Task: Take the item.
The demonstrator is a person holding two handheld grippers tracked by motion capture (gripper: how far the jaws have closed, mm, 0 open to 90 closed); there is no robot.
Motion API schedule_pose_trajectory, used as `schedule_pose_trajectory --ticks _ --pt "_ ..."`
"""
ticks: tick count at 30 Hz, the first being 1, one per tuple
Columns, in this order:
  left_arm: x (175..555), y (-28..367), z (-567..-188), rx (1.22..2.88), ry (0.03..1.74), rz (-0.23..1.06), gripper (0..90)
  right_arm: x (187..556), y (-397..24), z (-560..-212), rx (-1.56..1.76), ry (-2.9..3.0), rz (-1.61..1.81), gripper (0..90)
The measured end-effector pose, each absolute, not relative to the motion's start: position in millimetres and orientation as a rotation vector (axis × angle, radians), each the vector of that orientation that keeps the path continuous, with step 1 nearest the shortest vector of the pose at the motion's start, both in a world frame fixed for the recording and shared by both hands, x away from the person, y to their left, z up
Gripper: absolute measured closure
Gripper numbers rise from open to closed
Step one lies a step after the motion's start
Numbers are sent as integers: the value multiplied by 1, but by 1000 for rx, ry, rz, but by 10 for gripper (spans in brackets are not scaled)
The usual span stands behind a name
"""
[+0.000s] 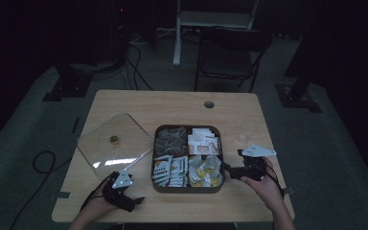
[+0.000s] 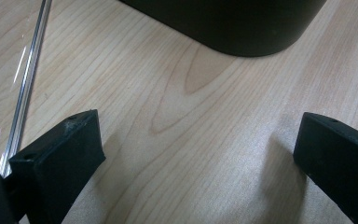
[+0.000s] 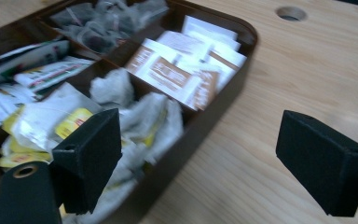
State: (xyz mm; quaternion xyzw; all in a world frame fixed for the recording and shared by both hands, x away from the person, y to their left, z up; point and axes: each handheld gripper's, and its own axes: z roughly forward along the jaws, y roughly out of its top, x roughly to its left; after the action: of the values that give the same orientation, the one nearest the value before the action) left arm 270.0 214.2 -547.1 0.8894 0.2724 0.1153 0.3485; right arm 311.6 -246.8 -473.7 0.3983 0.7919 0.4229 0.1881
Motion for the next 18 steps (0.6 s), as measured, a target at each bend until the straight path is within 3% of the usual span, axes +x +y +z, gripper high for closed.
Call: schedule_pose_trajectory --ticks 2,4,7,18 --pt "270 214 -547 2306 706 298 18 314 -240 -473 1094 2246 1197 151" --pt "270 214 -547 2305 705 298 19 315 -234 -472 1075 2270 1201 236" --pt "270 214 -547 2306 705 298 19 317 -223 -473 1050 2299 1193 282" --pt "270 214 -547 2306 704 298 18 328 -198 -488 1041 2356 1133 360"
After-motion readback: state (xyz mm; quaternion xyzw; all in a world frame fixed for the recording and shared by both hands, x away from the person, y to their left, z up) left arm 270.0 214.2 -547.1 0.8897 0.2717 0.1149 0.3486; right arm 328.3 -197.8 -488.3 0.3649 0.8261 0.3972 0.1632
